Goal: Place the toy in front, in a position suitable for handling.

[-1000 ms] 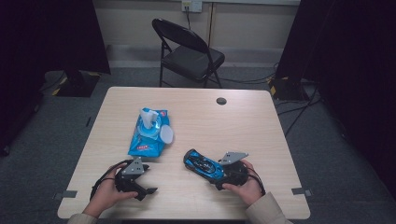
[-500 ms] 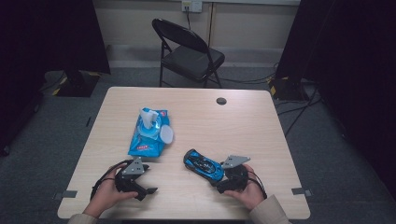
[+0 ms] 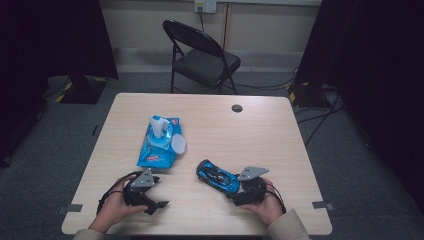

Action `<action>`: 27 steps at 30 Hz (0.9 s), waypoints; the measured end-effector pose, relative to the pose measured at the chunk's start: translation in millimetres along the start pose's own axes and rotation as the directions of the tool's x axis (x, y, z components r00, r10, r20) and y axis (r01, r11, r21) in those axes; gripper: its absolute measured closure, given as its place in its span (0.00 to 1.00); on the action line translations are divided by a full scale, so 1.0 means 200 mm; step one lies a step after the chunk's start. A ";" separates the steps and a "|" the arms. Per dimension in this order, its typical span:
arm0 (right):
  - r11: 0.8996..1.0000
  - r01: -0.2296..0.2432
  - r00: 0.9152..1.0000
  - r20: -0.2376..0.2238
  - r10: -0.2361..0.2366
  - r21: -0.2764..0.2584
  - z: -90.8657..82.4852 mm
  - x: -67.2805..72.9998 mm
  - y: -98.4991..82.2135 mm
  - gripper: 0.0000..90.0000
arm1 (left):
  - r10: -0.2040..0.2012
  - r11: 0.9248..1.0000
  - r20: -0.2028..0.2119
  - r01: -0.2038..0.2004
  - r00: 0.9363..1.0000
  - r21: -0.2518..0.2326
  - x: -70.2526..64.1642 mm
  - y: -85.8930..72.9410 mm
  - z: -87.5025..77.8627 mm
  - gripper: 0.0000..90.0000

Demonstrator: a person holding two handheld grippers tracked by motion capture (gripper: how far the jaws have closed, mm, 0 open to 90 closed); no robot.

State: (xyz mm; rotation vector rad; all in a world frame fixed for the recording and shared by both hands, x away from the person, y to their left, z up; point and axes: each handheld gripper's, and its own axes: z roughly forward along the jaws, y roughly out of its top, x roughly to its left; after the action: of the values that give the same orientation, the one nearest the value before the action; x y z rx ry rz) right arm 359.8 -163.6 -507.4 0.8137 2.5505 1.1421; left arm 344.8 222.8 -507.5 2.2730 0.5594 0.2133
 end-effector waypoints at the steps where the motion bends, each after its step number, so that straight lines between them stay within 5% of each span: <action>1: 1.000 0.000 1.000 -0.001 0.000 0.000 0.00 0.00 0.00 0.25 | 0.003 1.000 0.000 -0.003 1.000 0.002 0.00 0.00 0.00 0.07; 4: 1.000 -0.002 1.000 0.001 0.002 0.001 0.00 0.00 0.00 0.25 | 0.000 1.000 0.001 0.000 1.000 0.001 0.00 0.00 0.00 0.07; 7: 1.000 0.024 1.000 -0.019 -0.024 0.016 0.01 0.01 0.00 0.14 | -0.003 1.000 0.001 0.003 1.000 -0.001 0.00 0.00 0.00 0.07; 14: 1.000 0.001 1.000 -0.002 -0.001 0.005 0.00 0.01 0.00 0.22 | -0.007 1.000 0.008 0.007 1.000 0.001 0.00 0.00 0.00 0.05; 17: 1.000 -0.003 1.000 0.001 0.003 -0.003 0.00 0.00 0.00 0.25 | -0.036 0.999 0.007 0.036 0.999 -0.001 0.01 0.01 0.00 0.06; 20: 1.000 -0.002 1.000 0.002 0.002 -0.003 0.00 0.00 0.00 0.25 | -0.088 0.996 0.021 0.089 0.996 -0.019 0.01 0.02 -0.02 0.21; 27: 1.000 -0.001 1.000 0.004 0.001 -0.005 0.00 0.00 0.00 0.26 | -0.132 0.991 0.015 0.133 0.991 -0.031 0.03 0.08 -0.05 0.20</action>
State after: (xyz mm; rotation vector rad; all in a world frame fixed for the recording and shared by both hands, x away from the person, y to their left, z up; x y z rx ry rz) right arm 358.9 -163.6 -507.5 0.8152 2.5436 1.1451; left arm 351.5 222.5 -489.7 2.1952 0.6929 0.1408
